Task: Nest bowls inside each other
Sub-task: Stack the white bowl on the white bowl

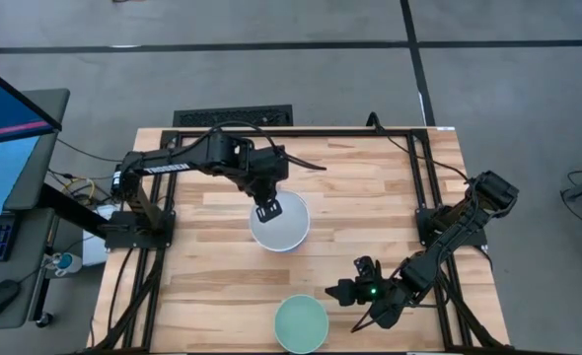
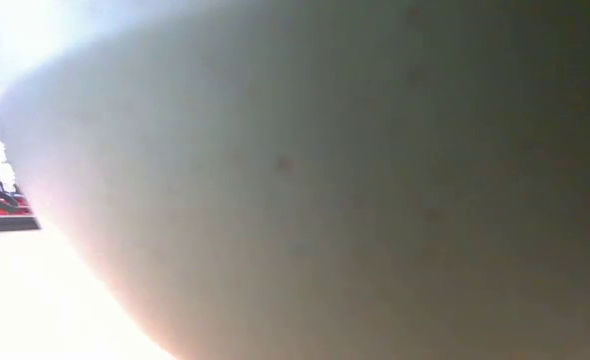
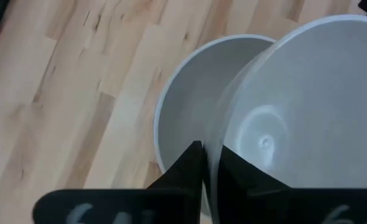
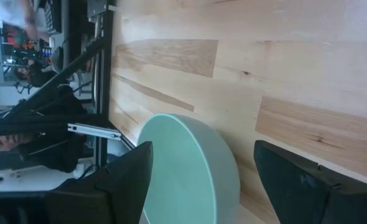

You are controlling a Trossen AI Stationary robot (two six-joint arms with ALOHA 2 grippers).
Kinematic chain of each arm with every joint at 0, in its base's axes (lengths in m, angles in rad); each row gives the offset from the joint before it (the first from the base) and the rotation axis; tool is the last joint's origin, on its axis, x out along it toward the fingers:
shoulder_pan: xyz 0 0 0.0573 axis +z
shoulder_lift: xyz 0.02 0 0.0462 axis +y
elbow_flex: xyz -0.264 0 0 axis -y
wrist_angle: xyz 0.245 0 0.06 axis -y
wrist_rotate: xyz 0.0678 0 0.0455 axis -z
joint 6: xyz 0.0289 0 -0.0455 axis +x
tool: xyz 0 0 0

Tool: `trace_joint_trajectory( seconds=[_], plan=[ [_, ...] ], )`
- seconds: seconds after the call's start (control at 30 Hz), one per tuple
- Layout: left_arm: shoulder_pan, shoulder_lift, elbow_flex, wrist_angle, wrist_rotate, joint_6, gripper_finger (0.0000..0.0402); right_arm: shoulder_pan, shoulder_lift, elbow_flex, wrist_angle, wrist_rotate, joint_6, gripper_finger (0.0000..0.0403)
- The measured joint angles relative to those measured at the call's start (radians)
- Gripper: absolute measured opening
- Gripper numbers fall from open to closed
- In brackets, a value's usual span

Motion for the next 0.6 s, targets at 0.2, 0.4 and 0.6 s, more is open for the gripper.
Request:
trace_joint_trajectory(
  seconds=[0.2, 0.4, 0.6],
  plan=[
    [0.000, 0.000, 0.000, -0.002, -0.038, 0.011, 0.0016, 0.000, 0.000, 0.000, 0.000, -0.001, 0.000, 0.0302],
    [0.000, 0.000, 0.000, 0.000, -0.073, 0.030, 0.0016, 0.000, 0.000, 0.000, 0.001, -0.002, 0.000, 0.0302],
    [0.000, 0.000, 0.000, 0.004, -0.018, 0.029, 0.0016, 0.000, 0.000, 0.000, 0.000, -0.002, 0.000, 0.0302]
  ],
)
